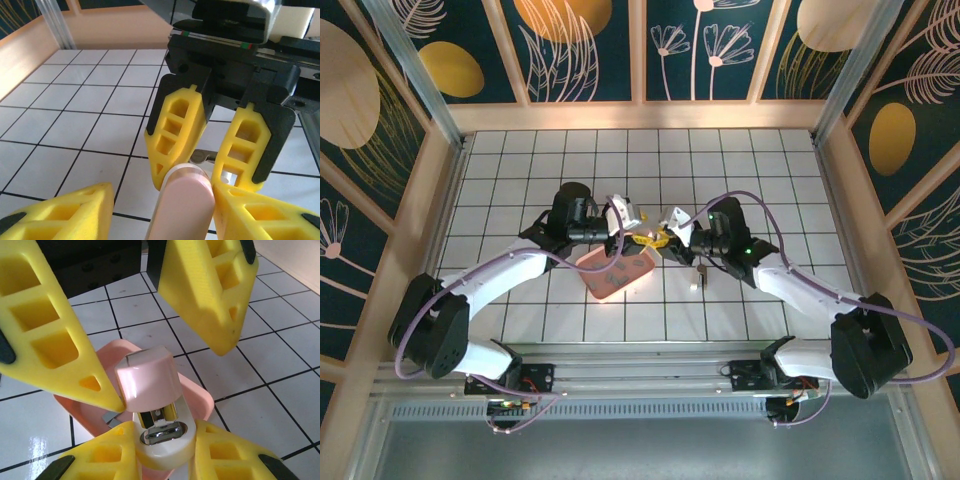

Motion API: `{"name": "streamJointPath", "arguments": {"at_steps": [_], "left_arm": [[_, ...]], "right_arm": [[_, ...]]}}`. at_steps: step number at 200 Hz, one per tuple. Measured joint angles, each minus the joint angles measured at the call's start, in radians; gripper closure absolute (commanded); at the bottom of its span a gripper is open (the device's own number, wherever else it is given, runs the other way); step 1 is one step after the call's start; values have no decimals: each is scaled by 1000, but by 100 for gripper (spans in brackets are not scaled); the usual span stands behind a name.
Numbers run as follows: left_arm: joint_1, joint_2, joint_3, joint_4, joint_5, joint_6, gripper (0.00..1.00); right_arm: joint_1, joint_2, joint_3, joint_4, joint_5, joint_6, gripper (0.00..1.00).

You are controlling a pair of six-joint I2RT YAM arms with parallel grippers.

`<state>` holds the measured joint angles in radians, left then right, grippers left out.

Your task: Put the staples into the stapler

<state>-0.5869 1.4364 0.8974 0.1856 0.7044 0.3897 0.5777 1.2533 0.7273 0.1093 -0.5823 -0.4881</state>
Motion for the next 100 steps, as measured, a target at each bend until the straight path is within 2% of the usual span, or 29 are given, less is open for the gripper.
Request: {"name": "streamJointPath", "arguments": {"at_steps": [38,100], "left_arm": [[-5,1,0,7,-38,-43,52],[-21,-13,-27,54,-146,-129,52]], "right_arm": [[0,0,0,8,29,8,100],[0,-8,-23,43,86,34,100]]}}
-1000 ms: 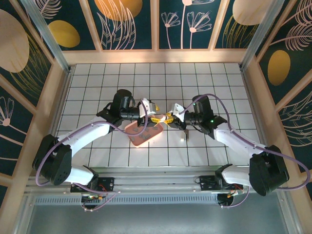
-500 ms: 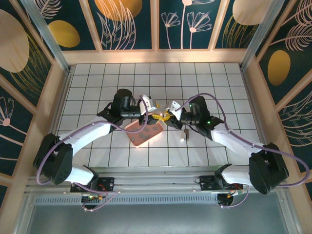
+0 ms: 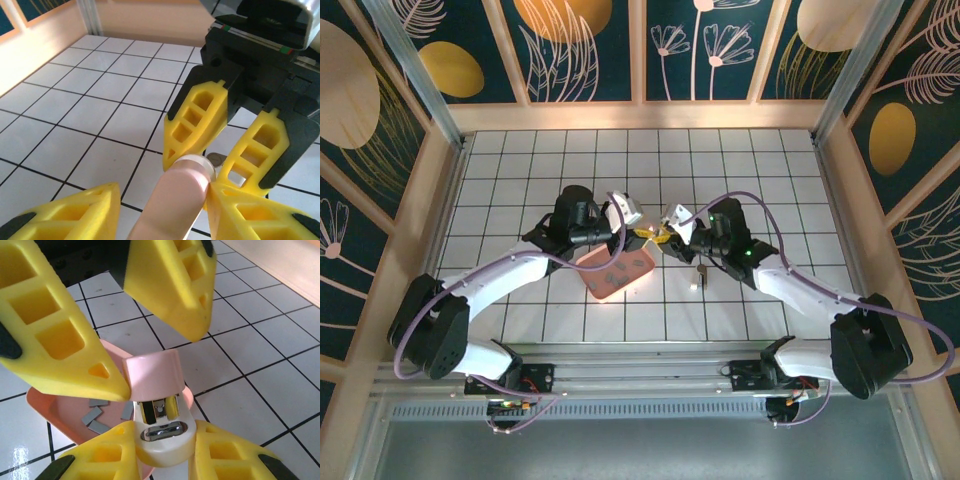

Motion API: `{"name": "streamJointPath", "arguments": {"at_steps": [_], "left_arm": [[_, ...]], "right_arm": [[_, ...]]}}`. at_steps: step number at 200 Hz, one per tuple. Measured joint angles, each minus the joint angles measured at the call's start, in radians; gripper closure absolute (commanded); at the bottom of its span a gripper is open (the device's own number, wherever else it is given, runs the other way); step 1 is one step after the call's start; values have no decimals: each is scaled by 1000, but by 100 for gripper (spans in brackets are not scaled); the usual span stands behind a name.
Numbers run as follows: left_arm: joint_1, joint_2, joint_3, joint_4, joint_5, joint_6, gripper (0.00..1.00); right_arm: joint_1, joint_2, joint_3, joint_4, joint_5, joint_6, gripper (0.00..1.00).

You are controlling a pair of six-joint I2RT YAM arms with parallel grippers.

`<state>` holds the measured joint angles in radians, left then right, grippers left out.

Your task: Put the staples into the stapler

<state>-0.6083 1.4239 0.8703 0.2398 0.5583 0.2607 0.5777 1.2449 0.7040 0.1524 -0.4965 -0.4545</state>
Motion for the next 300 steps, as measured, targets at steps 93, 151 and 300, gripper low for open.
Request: {"name": "streamJointPath", "arguments": {"at_steps": [93,151,300], "left_arm": [[21,-45,-32,73,-114,-83,39],[20,-19,5,44,-24,-103,31],[16,71,69,-9,-16,-159,33]], "right_arm": [[3,-46,-40,2,49,81,100],[56,-21,-27,1,188,146,100],[103,14,16,2,262,181,100]]}}
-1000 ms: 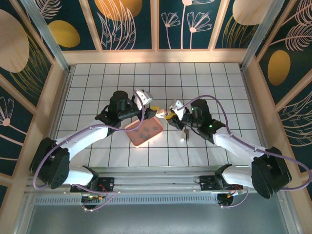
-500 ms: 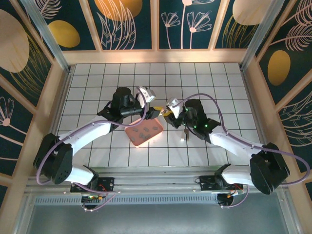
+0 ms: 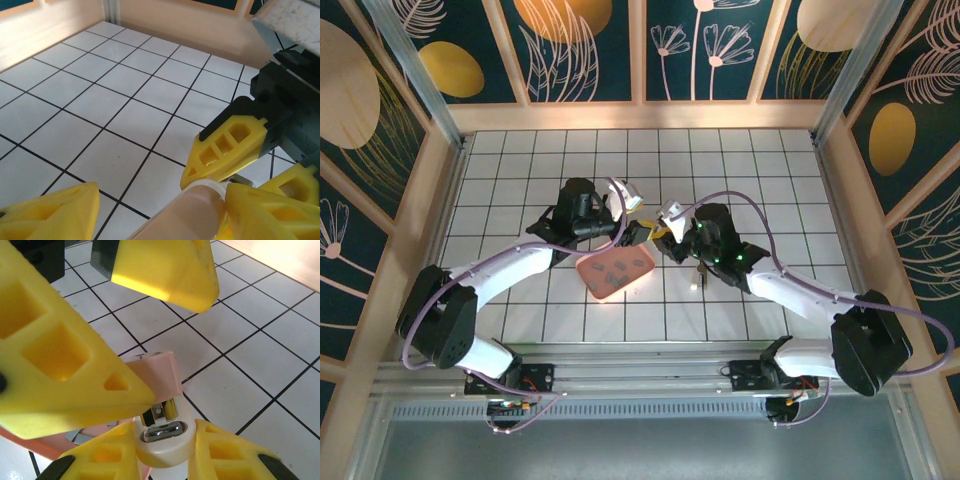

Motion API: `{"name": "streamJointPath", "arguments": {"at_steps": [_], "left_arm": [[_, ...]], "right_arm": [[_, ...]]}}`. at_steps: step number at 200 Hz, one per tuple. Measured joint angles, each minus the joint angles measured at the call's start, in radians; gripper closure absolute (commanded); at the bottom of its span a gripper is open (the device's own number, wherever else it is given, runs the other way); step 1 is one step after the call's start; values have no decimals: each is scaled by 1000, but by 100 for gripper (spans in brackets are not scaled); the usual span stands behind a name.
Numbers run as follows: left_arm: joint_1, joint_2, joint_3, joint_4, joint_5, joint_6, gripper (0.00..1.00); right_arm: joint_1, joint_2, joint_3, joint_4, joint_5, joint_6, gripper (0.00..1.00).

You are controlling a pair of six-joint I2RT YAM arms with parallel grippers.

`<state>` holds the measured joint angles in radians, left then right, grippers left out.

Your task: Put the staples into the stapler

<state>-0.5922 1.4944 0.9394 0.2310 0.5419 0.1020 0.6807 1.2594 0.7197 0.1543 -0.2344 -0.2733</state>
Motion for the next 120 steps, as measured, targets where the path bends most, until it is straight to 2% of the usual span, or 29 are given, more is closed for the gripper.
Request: {"name": "streamJointPath", "arguments": {"at_steps": [25,78,120], "left_arm": [[-3,8,3,-5,-3,-8,33],[-11,22,41,-28,-19,-37,44],[-22,21,41,-29,-56,-63,44]], "right_arm": [[2,0,0,0,-1,0,100],[2,0,0,25,20,0,100],[2,-12,-18,37,39,0,100]]}}
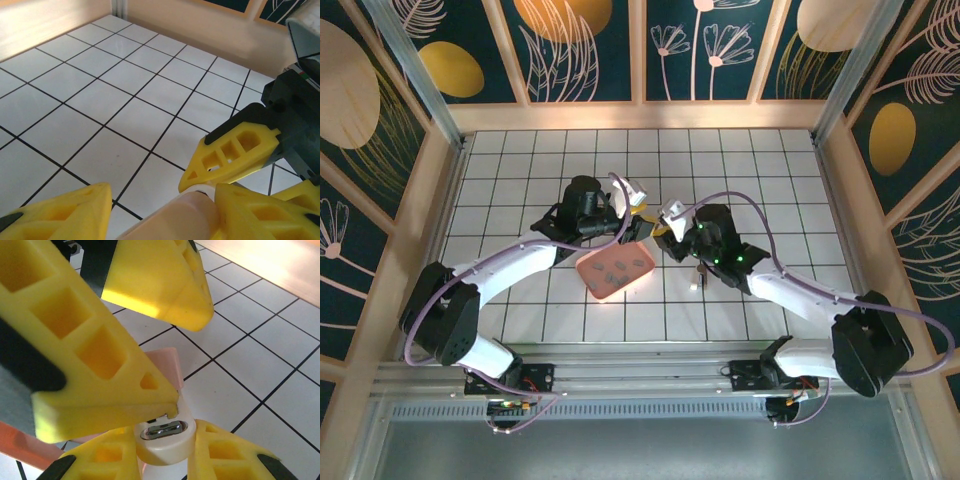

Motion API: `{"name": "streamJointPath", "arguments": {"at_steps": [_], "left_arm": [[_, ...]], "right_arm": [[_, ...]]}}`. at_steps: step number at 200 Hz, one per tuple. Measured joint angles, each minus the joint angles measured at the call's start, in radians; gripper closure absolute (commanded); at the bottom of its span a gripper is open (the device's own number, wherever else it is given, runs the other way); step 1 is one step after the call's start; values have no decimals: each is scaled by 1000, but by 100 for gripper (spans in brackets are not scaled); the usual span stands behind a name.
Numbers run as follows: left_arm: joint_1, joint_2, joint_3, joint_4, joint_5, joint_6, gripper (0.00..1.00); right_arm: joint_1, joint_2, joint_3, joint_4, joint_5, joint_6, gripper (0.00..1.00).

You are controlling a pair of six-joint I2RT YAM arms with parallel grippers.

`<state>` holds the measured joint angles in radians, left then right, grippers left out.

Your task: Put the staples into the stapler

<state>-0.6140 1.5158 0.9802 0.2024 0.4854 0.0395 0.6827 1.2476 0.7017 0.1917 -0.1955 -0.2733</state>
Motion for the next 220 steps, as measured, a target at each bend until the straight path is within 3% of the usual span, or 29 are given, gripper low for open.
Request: {"name": "streamJointPath", "arguments": {"at_steps": [86,122,164,220], "left_arm": [[-6,-2,0,2,-85,-49,46],[24,-2,0,16,-182,-66,47],[32,-2,0,18,-192,-71,44],[34,-6,-19,-32,-210,-97,43]], "right_arm": [[-1,-71,-51,23,22,4,100],[0,-92,-73,22,-16,5,100],[-19,-93,-76,19,-45,30,100],[-46,-52,-15,-69,-117,125,77]]}}
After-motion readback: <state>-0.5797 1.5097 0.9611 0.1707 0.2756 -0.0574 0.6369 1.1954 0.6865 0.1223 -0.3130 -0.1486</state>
